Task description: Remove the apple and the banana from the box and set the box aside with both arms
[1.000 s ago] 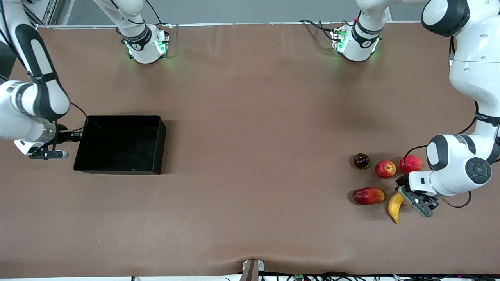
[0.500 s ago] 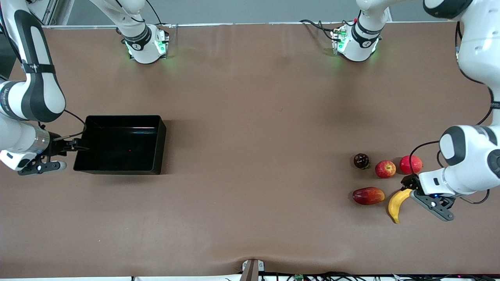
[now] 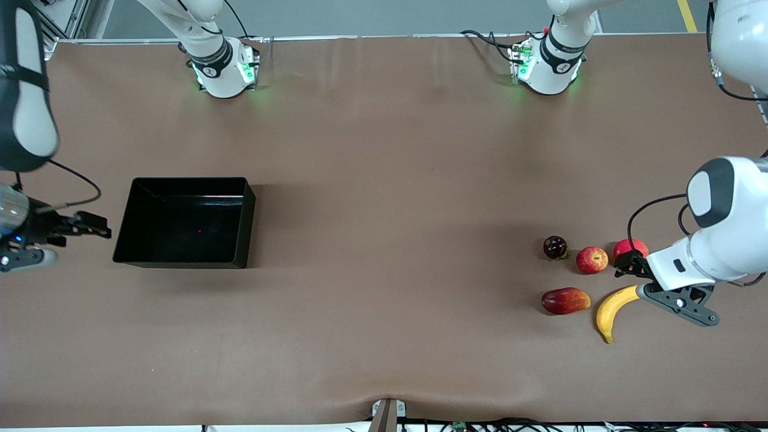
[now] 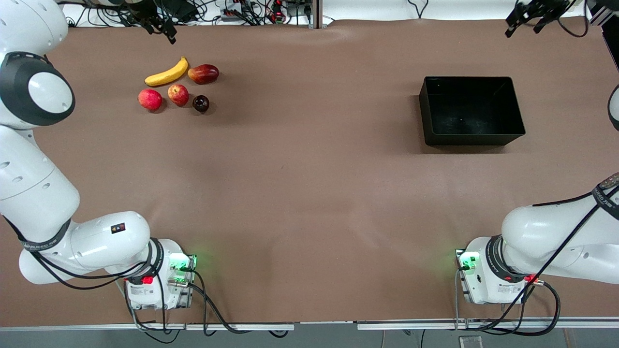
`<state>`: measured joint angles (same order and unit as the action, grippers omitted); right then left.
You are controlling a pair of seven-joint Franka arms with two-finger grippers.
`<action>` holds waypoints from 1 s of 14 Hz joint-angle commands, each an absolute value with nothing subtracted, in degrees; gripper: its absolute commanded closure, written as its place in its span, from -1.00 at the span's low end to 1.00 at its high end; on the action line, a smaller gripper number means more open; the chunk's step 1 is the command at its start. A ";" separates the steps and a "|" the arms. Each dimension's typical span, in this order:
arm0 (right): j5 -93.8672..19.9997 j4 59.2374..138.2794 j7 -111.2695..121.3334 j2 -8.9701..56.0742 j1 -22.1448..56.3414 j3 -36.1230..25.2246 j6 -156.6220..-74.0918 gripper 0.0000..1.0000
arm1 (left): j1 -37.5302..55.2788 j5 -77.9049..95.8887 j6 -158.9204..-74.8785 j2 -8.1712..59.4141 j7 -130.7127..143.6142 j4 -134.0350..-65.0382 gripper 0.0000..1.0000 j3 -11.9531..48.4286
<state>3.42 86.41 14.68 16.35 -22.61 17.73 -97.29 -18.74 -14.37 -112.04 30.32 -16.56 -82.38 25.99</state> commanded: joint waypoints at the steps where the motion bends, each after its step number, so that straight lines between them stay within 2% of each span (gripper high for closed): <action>1: 1.58 80.26 14.68 13.01 -20.93 17.76 -84.34 -1.00 | -18.72 -13.80 -107.42 25.33 -8.38 -83.85 -1.00 27.86; 4: 1.76 77.96 13.72 9.07 -18.56 16.35 -77.37 -1.00 | -18.72 -14.06 -103.90 21.63 -1.08 -84.02 -1.00 30.58; 8: 1.49 78.66 -3.48 3.87 -5.31 6.35 -74.71 -1.00 | -19.16 -13.97 -99.32 16.54 8.26 -83.24 -1.00 33.57; 11: -0.42 81.47 -4.22 2.03 -2.03 3.27 -73.92 -1.00 | -19.69 -13.62 -95.47 15.12 6.68 -80.87 -1.00 33.40; 14: -2.90 81.65 -3.96 1.24 5.16 -5.34 -73.74 -1.00 | -19.69 -13.62 -94.04 15.12 6.59 -79.98 -1.00 33.40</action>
